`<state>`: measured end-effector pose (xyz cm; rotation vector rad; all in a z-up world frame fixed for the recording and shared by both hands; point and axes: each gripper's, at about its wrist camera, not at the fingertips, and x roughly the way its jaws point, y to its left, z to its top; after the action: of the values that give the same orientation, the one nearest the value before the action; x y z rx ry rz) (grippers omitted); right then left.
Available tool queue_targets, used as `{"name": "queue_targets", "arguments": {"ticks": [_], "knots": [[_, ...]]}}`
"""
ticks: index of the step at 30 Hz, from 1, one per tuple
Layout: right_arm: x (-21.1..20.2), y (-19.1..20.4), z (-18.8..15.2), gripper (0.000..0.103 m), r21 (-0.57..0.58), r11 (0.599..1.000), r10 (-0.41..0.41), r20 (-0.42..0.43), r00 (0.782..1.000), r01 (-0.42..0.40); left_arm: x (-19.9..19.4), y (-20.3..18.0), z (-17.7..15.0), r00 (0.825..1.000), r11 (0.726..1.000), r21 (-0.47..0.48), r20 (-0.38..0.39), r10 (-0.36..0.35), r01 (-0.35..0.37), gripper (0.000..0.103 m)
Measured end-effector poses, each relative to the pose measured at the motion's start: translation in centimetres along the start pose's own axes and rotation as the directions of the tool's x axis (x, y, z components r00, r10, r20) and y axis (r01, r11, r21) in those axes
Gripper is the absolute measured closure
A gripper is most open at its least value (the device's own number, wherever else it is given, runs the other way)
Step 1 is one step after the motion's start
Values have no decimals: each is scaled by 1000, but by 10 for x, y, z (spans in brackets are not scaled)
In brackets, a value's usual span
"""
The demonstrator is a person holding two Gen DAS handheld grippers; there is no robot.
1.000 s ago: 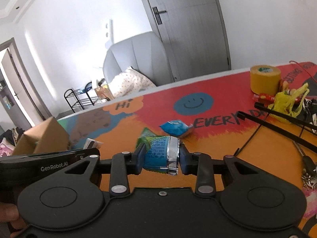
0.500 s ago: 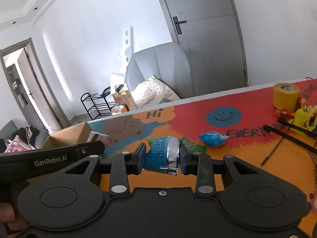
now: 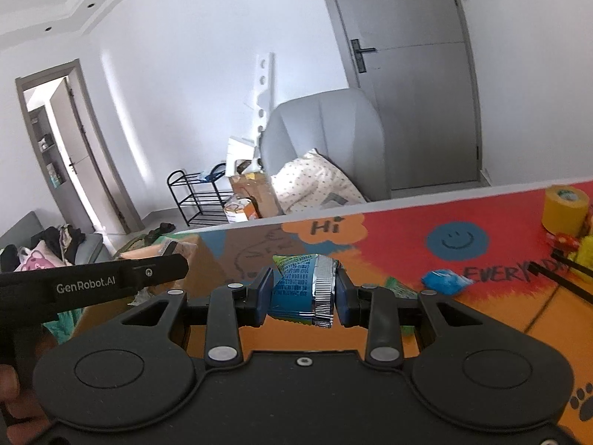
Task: Organize snacks
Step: 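Carry both held packs over the cardboard box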
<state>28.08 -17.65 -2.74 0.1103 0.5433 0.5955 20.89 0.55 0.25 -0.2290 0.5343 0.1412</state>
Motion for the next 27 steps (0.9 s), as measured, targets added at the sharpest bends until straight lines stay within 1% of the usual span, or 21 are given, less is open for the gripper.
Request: {"name": "queue_targets", "arguments": {"ticks": [4, 11, 16, 22, 25, 27], "knots": [[4, 17, 4, 70, -21, 999, 25, 0, 1000, -25, -7, 14, 4, 1000, 1000, -17, 17, 20, -20, 86], [16, 50, 9, 70, -69, 995, 78, -9, 997, -79, -19, 49, 9, 997, 996, -59, 33, 74, -72, 86], [23, 69, 10, 70, -93, 990, 108, -22, 994, -109, -24, 75, 9, 994, 990, -90, 23, 107, -104, 86], [32, 90, 9, 70, -115, 985, 122, -40, 992, -126, -27, 99, 6, 993, 986, -120, 4, 120, -118, 86], [34, 101, 9, 70, -118, 982, 140, -52, 989, -145, -28, 114, 4, 995, 983, -155, -8, 99, -99, 86], [36, 108, 8, 70, -131, 980, 141, -55, 989, -147, -29, 120, 2, 994, 982, -156, -9, 106, -106, 86]]}}
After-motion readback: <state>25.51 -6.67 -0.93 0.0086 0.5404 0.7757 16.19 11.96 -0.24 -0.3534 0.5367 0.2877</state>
